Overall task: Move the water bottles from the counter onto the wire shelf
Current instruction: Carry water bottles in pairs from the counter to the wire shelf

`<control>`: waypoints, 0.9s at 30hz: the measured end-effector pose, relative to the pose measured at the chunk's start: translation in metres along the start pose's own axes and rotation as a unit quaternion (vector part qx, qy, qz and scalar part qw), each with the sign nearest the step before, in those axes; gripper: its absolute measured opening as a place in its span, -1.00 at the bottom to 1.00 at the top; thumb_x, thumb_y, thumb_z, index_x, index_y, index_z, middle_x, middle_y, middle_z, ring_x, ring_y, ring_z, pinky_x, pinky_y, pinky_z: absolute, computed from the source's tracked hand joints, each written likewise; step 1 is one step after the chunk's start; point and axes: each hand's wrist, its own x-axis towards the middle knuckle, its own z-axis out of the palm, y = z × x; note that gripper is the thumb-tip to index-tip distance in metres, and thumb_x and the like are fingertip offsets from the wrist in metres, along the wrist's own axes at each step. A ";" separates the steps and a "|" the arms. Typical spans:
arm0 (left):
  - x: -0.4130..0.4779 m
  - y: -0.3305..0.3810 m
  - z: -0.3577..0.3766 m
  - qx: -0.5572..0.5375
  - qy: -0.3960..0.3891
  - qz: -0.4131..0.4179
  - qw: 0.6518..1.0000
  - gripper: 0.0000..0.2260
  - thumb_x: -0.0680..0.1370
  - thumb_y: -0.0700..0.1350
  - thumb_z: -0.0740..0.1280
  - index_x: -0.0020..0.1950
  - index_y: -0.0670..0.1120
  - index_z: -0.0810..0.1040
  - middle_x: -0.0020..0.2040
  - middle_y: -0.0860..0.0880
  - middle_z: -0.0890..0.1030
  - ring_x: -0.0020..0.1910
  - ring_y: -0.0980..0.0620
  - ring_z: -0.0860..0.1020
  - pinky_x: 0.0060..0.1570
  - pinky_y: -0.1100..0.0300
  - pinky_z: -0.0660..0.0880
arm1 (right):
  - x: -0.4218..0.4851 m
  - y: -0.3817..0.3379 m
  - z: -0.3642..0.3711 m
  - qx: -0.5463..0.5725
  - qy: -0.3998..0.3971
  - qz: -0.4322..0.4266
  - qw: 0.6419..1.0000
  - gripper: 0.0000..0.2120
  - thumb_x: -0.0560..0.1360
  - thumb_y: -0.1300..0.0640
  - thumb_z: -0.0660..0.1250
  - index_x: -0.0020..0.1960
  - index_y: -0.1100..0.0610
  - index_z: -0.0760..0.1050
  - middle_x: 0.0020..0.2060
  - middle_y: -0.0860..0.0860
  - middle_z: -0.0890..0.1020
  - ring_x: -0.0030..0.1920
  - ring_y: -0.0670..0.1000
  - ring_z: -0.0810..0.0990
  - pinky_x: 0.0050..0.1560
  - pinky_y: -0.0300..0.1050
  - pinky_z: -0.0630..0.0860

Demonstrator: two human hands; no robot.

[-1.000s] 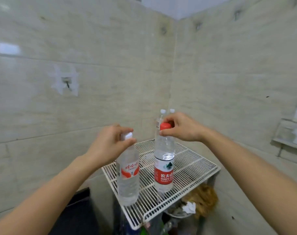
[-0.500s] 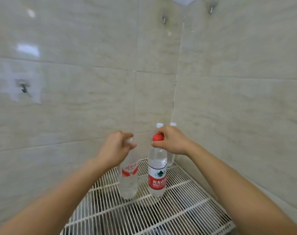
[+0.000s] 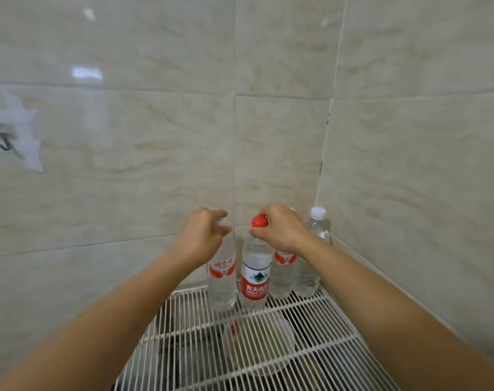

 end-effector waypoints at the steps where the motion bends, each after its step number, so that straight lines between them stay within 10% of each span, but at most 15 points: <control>1: 0.004 -0.001 0.001 0.000 -0.001 0.000 1.000 -0.62 0.55 -0.05 0.32 0.35 -0.12 0.47 0.28 -0.19 0.54 0.26 -0.16 0.50 0.23 0.00 0.43 | 0.004 0.001 0.001 0.000 0.000 0.001 1.000 -0.78 0.44 -0.02 0.39 -0.22 0.12 0.48 -0.34 0.00 0.52 -0.27 0.04 0.53 -0.32 -0.10 0.38; 27: 0.015 -0.011 0.018 -0.020 -0.018 0.034 0.999 -0.59 0.57 -0.02 0.28 0.42 0.03 0.38 0.24 -0.11 0.53 0.22 -0.07 0.49 0.16 0.10 0.40 | 0.017 -0.008 -0.003 -0.093 -0.045 -0.015 0.995 -0.76 0.46 -0.04 0.38 -0.06 0.13 0.49 -0.17 0.05 0.58 -0.14 0.09 0.58 -0.14 0.00 0.51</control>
